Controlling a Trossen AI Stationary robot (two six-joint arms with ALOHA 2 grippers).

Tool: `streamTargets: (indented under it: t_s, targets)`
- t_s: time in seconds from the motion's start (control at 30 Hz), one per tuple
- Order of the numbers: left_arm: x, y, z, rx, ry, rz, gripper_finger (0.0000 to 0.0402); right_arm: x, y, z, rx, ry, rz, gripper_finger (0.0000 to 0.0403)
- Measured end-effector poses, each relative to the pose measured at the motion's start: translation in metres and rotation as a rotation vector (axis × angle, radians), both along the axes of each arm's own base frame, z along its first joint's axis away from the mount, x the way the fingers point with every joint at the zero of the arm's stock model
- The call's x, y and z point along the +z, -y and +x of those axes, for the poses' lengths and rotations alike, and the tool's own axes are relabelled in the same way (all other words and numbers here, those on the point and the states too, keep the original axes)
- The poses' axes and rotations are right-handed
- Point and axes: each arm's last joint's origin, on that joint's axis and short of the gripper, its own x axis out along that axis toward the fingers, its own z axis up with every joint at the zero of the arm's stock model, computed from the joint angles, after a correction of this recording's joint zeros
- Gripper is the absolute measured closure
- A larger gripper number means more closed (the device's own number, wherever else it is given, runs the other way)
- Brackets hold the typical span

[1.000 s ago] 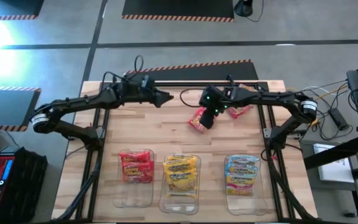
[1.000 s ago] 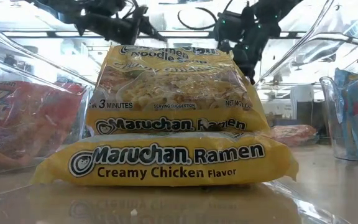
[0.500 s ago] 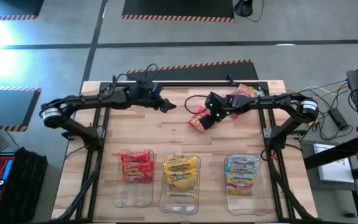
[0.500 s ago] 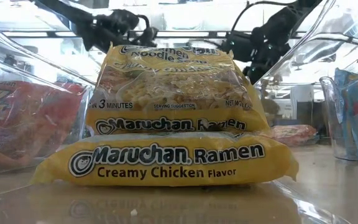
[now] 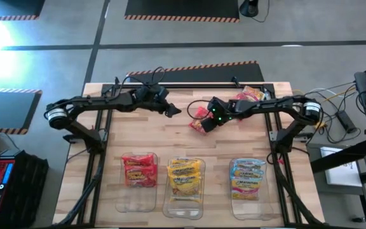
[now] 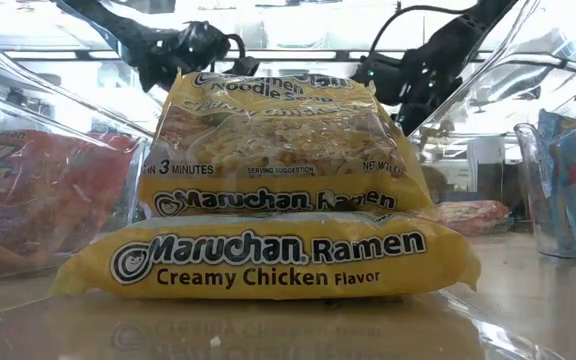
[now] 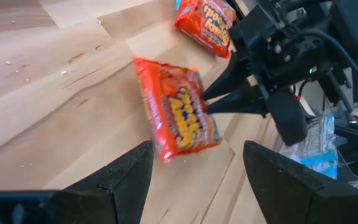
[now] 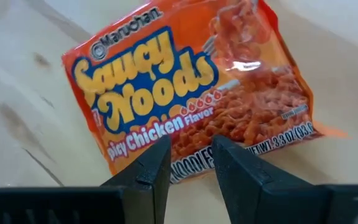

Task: Sort Maruchan noodles
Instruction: Put the orange noodle pack into the left transparent bin

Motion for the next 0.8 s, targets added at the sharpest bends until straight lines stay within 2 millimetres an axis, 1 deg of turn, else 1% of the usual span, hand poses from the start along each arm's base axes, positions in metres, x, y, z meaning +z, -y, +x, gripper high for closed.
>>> streamTargets:
  t_s: [0.2,0.27,0.33,0.43,0.53,0.73,0.8]
  targets:
    - [0.000,0.000,0.000,-0.002,-0.001,0.005,0.0169,-0.016,0.005,0.022,0.092,0.107,-0.063,0.0294]
    - [0.000,0.000,0.000,-0.002,-0.001,0.004,0.0169,-0.017,0.007,0.030,0.105,0.175,-0.075,0.0295]
    - [0.000,0.000,0.000,-0.003,-0.002,0.004,0.0169,-0.016,0.008,0.033,0.113,0.217,-0.080,0.0298]
    - [-0.001,0.000,-0.001,-0.003,-0.009,0.002,0.0169,-0.012,0.007,0.031,0.111,0.226,-0.064,0.0302]
    - [-0.001,0.000,-0.001,-0.011,-0.015,0.005,0.0169,-0.003,0.004,0.025,0.101,0.215,-0.049,0.0303]
    - [-0.004,0.001,-0.002,-0.027,-0.019,-0.003,0.0169,0.018,-0.008,0.022,0.108,0.270,-0.045,0.0304]
    - [-0.006,0.001,-0.003,-0.027,-0.025,-0.005,0.0169,0.020,-0.010,0.022,0.111,0.275,-0.052,0.0303]
